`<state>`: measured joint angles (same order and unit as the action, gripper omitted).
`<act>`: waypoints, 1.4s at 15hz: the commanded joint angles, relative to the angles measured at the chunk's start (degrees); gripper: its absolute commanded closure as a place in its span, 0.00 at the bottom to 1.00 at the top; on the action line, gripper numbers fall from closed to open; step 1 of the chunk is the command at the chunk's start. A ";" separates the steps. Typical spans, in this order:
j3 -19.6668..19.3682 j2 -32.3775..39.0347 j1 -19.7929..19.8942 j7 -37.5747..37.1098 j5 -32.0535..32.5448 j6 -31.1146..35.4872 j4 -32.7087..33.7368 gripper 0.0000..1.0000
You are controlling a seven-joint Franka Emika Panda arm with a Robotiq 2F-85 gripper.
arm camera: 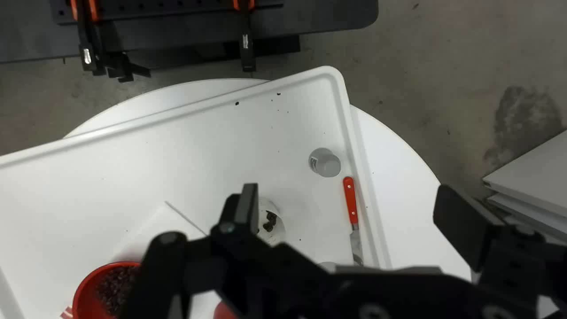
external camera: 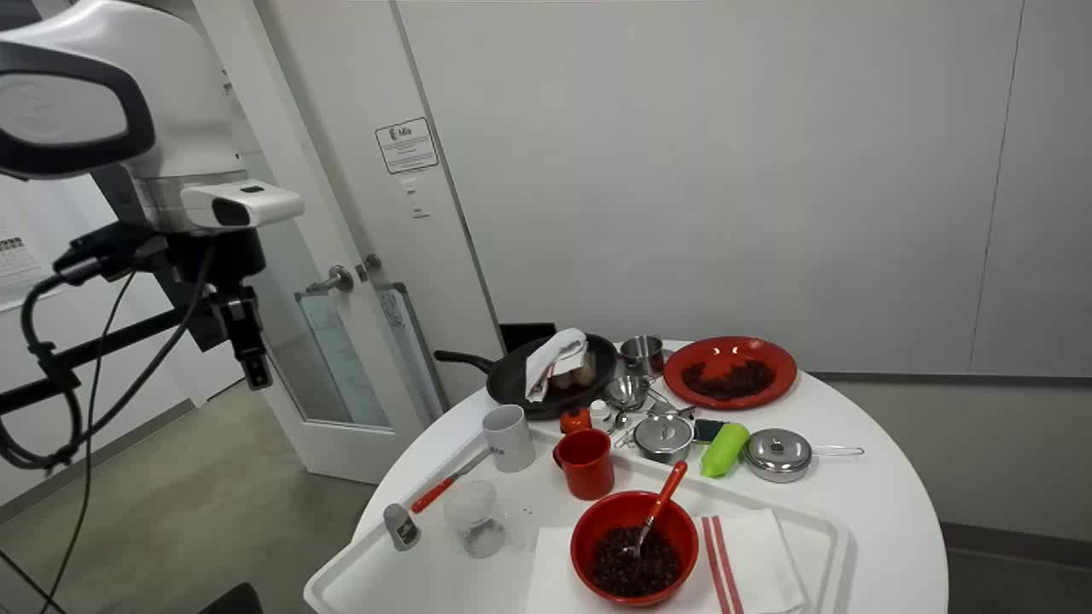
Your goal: Pour the contents in the jug into the red bowl
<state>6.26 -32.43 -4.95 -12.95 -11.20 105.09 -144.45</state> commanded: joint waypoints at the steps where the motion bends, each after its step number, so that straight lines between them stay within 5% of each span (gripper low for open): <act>1: 0.31 0.00 0.38 0.16 -0.14 -0.14 0.08 0.00; 9: 0.25 1.24 0.55 -1.33 -1.17 -1.25 0.97 0.00; 16: 5.02 10.56 4.88 -23.94 -1.25 13.78 2.47 0.00; 21: 4.69 21.04 7.68 -37.37 2.74 27.36 2.68 0.00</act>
<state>10.94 -18.50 0.84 -42.96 -10.82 126.57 -143.73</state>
